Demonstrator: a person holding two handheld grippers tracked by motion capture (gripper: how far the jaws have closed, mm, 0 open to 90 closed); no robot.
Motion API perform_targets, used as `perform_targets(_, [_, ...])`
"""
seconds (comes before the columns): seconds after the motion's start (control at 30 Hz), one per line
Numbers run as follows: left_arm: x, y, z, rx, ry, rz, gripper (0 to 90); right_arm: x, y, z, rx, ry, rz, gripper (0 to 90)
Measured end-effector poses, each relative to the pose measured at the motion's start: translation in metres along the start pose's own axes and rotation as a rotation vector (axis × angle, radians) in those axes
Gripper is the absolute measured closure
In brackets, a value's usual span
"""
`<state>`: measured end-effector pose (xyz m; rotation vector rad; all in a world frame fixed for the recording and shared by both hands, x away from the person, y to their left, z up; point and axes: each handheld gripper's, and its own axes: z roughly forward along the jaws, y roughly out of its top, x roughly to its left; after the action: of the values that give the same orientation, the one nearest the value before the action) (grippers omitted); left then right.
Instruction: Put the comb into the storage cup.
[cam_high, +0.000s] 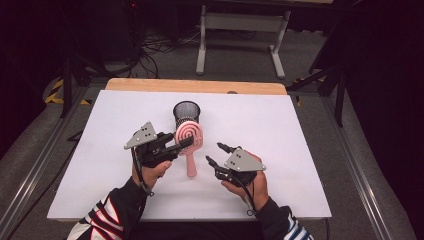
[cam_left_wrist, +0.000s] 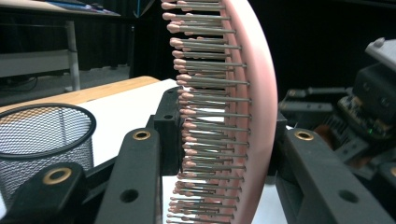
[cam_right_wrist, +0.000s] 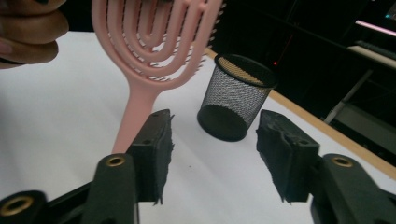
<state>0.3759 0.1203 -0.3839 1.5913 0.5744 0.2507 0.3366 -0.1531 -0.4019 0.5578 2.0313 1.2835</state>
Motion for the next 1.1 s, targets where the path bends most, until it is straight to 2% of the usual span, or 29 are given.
perform_targets(0.23, [0.003, -0.001, -0.003, 0.002, 0.011, 0.006, 63.6, -0.012, -0.001, -0.012, -0.064, -0.031, 0.011, 33.3])
perform_targets(0.6, [0.007, 0.001, -0.011, -0.008, 0.028, 0.009, 63.6, -0.019, -0.007, -0.02, -0.086, -0.071, -0.005, 17.9])
perform_targets(0.77, [0.01, 0.001, -0.013, -0.008, 0.033, 0.009, 63.6, -0.023, -0.012, -0.027, -0.104, -0.07, 0.017, 13.2])
perform_targets(0.83, [0.01, 0.001, -0.013, -0.007, 0.037, 0.012, 63.6, -0.026, -0.014, -0.029, -0.099, -0.07, 0.022, 8.1])
perform_targets(1.1, [0.011, 0.002, -0.015, -0.011, 0.044, 0.015, 63.6, -0.028, -0.021, -0.033, -0.09, -0.101, 0.018, 3.7])
